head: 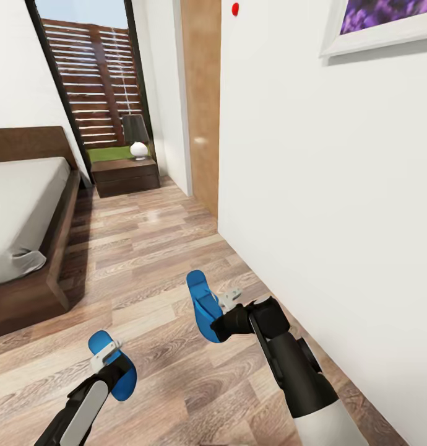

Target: In the bedroom, move the book from the bed onto either nightstand, and place the two sandals side by side next to the bed.

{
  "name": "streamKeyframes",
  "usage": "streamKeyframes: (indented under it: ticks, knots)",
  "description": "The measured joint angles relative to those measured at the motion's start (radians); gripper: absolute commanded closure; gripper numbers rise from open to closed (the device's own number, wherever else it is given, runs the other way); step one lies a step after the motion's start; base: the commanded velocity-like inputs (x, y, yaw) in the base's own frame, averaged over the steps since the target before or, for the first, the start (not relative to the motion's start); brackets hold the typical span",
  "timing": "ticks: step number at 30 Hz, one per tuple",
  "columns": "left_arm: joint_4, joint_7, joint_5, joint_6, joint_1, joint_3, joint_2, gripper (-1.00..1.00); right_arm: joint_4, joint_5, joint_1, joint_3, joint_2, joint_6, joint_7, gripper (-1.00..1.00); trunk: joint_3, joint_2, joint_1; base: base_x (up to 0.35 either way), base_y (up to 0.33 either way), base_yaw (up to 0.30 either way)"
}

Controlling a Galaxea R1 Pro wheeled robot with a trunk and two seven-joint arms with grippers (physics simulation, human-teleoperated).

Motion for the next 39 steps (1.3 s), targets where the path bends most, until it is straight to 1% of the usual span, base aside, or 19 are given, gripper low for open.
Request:
streamKeyframes:
  ticks: [6, 11, 18, 25, 35, 37, 39]
  knots:
    - [0.023, 0.001, 0.000, 0.000, 0.000, 0.005, -0.004, 1.00, -0.002, 0.000, 0.001, 0.002, 0.000, 0.000, 0.000, 1.00, 0.000, 0.000, 0.000, 0.314, -0.166, 0.288]
    - [0.054, 0.000, 0.003, -0.001, -0.001, 0.027, -0.006, 1.00, -0.007, -0.001, 0.004, 0.003, 0.000, 0.000, 0.001, 1.00, 0.000, 0.000, 0.000, 0.309, -0.191, 0.288]
    - [0.066, -0.002, 0.006, -0.001, -0.002, 0.036, -0.006, 1.00, -0.010, 0.000, 0.006, 0.004, 0.000, 0.000, 0.001, 1.00, -0.001, 0.000, 0.000, 0.310, -0.169, 0.288]
    - [0.067, -0.007, 0.007, -0.002, -0.002, 0.045, -0.006, 1.00, -0.011, 0.003, 0.007, 0.005, 0.000, 0.000, 0.001, 1.00, -0.003, 0.000, 0.000, 0.325, 0.001, 0.288]
    - [0.067, -0.008, 0.007, -0.002, -0.002, 0.049, -0.006, 1.00, -0.010, 0.003, 0.007, 0.006, 0.000, 0.000, 0.002, 1.00, -0.006, 0.000, 0.000, 0.329, 0.007, 0.288]
    - [0.067, -0.008, 0.007, -0.002, -0.002, 0.049, -0.006, 1.00, -0.011, 0.000, 0.007, 0.020, 0.000, 0.001, 0.002, 1.00, -0.007, 0.000, 0.000, 0.330, -0.002, 0.287]
    - [0.067, -0.008, 0.007, -0.002, -0.002, 0.049, -0.007, 1.00, -0.011, 0.003, 0.007, 0.025, 0.000, 0.000, 0.002, 1.00, -0.008, 0.000, 0.000, 0.330, -0.026, 0.281]
